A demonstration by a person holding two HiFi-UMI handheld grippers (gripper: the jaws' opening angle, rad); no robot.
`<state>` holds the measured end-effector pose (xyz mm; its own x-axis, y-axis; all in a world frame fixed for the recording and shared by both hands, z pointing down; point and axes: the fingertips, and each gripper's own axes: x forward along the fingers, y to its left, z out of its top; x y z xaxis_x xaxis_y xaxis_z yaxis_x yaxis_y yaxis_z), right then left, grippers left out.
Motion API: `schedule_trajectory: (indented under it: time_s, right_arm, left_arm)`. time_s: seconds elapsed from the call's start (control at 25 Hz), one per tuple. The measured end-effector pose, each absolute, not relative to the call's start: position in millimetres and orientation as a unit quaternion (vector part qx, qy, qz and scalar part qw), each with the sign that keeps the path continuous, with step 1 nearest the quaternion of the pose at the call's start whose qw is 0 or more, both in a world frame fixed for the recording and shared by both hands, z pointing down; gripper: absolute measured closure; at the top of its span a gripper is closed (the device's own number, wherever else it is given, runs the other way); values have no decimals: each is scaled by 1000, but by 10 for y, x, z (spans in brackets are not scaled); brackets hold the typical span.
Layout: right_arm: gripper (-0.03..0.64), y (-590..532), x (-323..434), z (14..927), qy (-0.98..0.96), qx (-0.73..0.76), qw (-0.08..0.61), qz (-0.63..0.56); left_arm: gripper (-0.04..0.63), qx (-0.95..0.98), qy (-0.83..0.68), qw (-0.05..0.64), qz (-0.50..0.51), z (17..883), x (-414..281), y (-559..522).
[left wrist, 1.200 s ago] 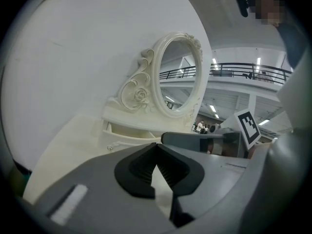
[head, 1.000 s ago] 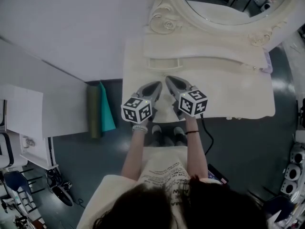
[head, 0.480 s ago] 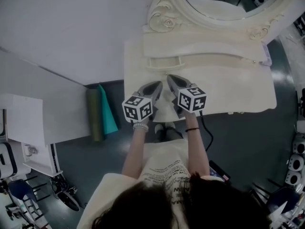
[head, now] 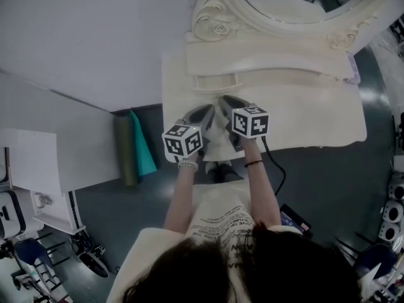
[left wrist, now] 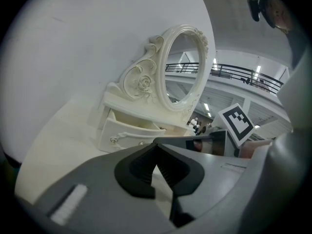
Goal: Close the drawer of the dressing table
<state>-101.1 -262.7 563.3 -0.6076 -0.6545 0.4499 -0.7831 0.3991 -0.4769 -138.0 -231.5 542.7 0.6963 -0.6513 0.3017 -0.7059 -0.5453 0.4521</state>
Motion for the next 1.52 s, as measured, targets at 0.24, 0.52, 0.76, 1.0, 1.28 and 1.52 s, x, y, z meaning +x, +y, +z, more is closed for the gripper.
schedule_trajectory:
  time_s: [0.24, 0.52, 0.76, 1.0, 1.28, 1.52]
  right_arm:
    - [541, -2644, -1042, 5710, -826, 426, 99, 357]
    - [511, -2671, -1062, 5796, -819, 423, 106, 372]
    - [509, -2693, -1084, 5834, -813, 422, 107, 386]
    - [511, -2733, -1108, 5857, -808, 423, 105, 397]
    - [525, -2748, -1114, 5888, -805, 420, 126, 399]
    - [525, -2764, -1122, 5882, -807, 418, 134, 396]
  left_arm:
    - [593, 874, -388, 288, 53, 5502, -1369, -2319]
    - [592, 871, -389, 293, 61, 5562, -1350, -2325]
    - [593, 869, -393, 292, 65, 5574, -1378, -2333]
    - [594, 866, -401, 292, 65, 5584, -1426, -2354]
    - [593, 864, -405, 292, 65, 5596, -1461, -2381]
    - [593, 863, -407, 293, 65, 5598, -1480, -2412]
